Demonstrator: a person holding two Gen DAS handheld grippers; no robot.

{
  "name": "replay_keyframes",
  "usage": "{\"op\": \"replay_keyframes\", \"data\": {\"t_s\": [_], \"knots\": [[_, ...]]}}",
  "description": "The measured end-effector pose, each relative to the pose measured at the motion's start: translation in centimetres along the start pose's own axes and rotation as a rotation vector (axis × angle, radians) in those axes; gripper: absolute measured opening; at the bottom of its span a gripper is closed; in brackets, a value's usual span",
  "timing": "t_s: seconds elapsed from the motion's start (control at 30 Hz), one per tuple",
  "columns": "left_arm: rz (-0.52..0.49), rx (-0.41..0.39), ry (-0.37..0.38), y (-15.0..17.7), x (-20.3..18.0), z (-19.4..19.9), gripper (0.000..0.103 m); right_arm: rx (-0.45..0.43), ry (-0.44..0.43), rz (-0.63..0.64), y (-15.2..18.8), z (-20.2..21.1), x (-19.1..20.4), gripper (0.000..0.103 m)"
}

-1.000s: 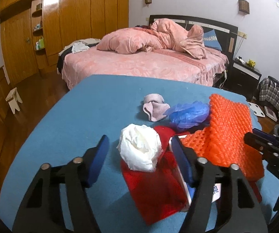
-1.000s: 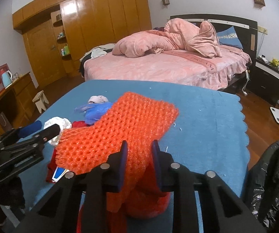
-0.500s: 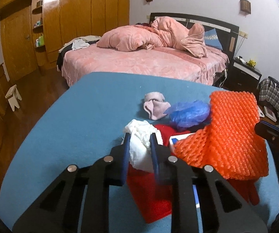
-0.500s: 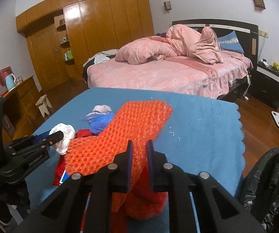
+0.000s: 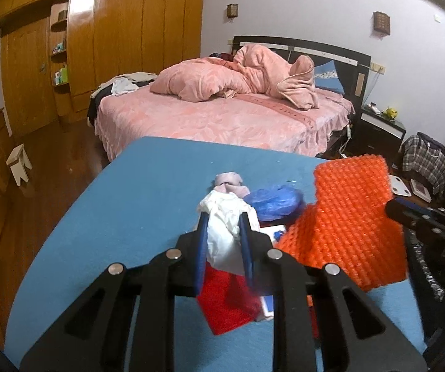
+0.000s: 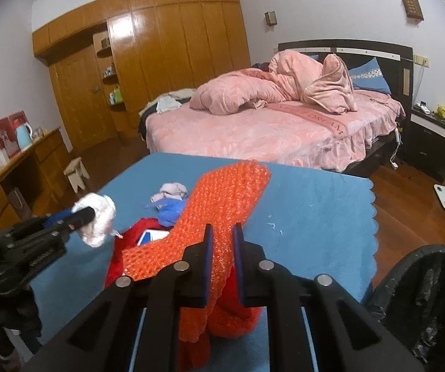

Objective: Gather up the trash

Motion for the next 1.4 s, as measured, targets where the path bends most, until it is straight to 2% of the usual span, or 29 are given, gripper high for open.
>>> {"op": "replay_keyframes", "data": {"t_s": [0.13,0.2,0.27,0.3,0.37,0.43,0.53,0.67,0.7,0.83,0.9,0.93,1.0,1.27,1.4], "knots": [[-0.009,0.005,0.014,0.3,-0.8,0.3,0.019,0.057,0.03,-0.01,1.2,-1.2,-0.7,0.015],[-0.016,0.01,0.015,0.6,-1.1,0.3,0.019,0.063,0.051,-0.012,1.7,-1.2,-1.0,0.025],[-0.02,0.015,0.013,0.7,-1.0,0.2,0.019,0.052,0.067,-0.011,1.6,-1.0,-1.3,0.045],[-0.019,0.017,0.012,0.8,-1.0,0.1,0.019,0.033,0.075,-0.008,1.5,-0.7,-1.2,0.047],[-0.014,0.02,0.007,1.1,-0.5,0.1,0.019,-0.007,0.076,0.003,1.0,-0.1,-0.9,0.059],[-0.008,0.021,0.004,1.1,-0.3,0.0,0.019,-0.018,0.041,0.019,0.8,0.0,0.0,0.061],[-0.007,0.022,0.003,1.1,-0.1,-0.2,0.019,0.035,-0.006,0.038,1.6,-1.1,1.3,0.07],[-0.005,0.028,0.008,1.2,-0.2,-0.4,0.019,0.11,0.01,0.067,3.2,-3.2,1.9,0.071],[-0.006,0.03,0.01,1.2,-0.2,-0.5,0.019,0.131,0.015,0.058,3.7,-3.8,1.7,0.07],[-0.006,0.033,0.014,1.4,-0.2,-0.7,0.019,0.157,0.041,0.071,4.6,-4.4,1.0,0.031],[-0.006,0.034,0.016,1.4,-0.4,-0.7,0.019,0.161,0.036,0.072,4.6,-4.4,0.8,0.021],[-0.007,0.034,0.017,1.4,-0.5,-0.7,0.019,0.16,0.039,0.075,4.6,-4.3,0.7,0.011],[-0.01,0.033,0.018,1.3,-0.8,-0.7,0.019,0.158,0.028,0.075,4.4,-4.1,0.6,0.0],[-0.02,0.019,0.022,1.1,-1.2,0.0,0.019,0.123,-0.001,0.059,3.4,-2.5,0.6,0.0],[-0.02,0.022,0.021,1.1,-1.2,0.0,0.019,0.143,-0.007,0.051,3.5,-2.8,0.5,0.001]]}}
Point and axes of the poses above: each gripper's, at about its wrist camera, not at the fingertips, and z roughly against the way its jaws point, x to its left, y to its underside, the point moved 9 cm from there along -z, roughly the way its jaws point, and after that the axes turned 8 degrees about -z, right-handed, at the moved point
